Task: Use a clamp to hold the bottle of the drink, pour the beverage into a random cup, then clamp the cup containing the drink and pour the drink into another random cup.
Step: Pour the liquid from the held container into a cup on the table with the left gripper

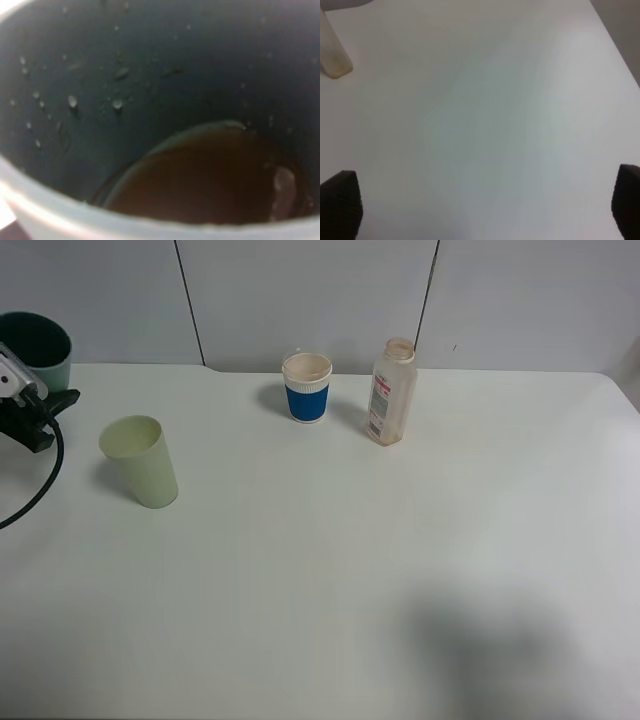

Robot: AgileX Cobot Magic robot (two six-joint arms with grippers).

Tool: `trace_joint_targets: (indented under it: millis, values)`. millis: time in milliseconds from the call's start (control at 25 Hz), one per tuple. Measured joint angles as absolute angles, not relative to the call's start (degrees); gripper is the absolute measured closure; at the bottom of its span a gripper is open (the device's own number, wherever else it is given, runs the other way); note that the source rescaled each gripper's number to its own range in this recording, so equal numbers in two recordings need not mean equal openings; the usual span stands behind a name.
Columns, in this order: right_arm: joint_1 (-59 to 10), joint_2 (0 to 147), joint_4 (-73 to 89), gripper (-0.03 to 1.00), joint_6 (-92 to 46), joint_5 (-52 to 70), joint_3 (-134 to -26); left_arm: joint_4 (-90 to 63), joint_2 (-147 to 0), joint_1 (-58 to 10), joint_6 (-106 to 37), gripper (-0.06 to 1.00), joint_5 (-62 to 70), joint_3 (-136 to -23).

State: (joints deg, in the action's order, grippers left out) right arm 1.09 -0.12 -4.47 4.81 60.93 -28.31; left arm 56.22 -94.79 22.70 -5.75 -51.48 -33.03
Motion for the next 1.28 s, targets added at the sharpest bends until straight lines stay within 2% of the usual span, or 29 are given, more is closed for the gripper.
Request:
trace_joint_targets:
  millis: [520,1280]
  values:
    - [1.09,-0.12,-4.47,-0.03,4.81,60.93,-28.31,53.56,-98.77,18.02,-8.86,0.94,-51.37,-33.08]
    - [1.09,-0.12,-4.47,-0.03,4.81,60.93,-28.31,52.99,-98.95,17.98,-17.71,0.94,-51.37,-33.08]
